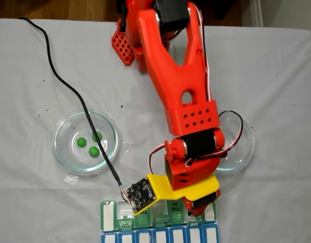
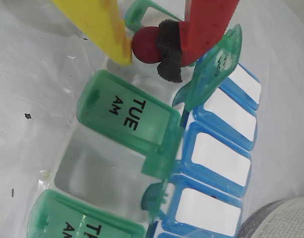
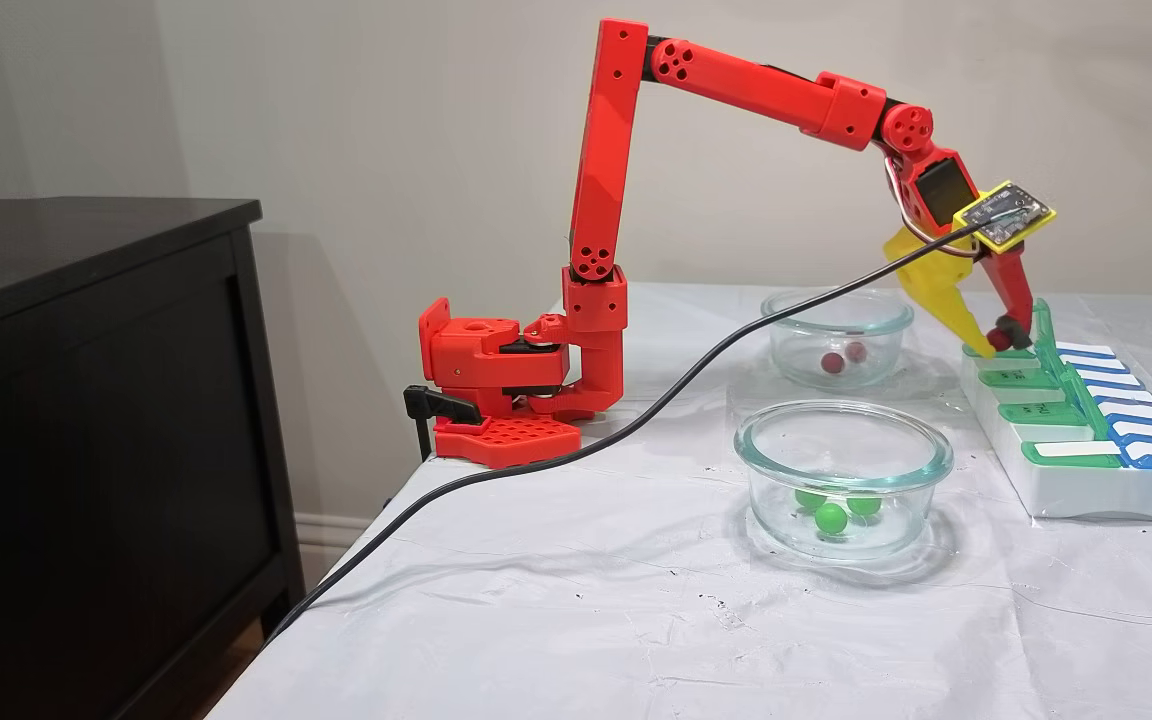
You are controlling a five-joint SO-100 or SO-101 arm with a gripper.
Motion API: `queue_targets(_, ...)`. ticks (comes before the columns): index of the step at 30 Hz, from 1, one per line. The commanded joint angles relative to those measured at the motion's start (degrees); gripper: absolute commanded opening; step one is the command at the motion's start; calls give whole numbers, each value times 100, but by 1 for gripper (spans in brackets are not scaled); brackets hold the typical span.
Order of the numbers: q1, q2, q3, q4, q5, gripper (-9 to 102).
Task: Sort medicines into box.
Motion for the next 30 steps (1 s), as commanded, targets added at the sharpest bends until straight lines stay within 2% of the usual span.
queue_targets(1, 26, 53, -378, -35, -229, 8)
queue_targets(11, -62, 193, -264, 141, -466, 19)
queue_targets(17, -202, 396, -246, 580, -589, 22)
queue_targets(21, -352, 879, -281, 1160, -782, 18)
queue_targets(26, -721, 2083, 44, 1872, -1608, 2)
queue_targets(30, -879, 2136, -378, 2610, -1916, 0)
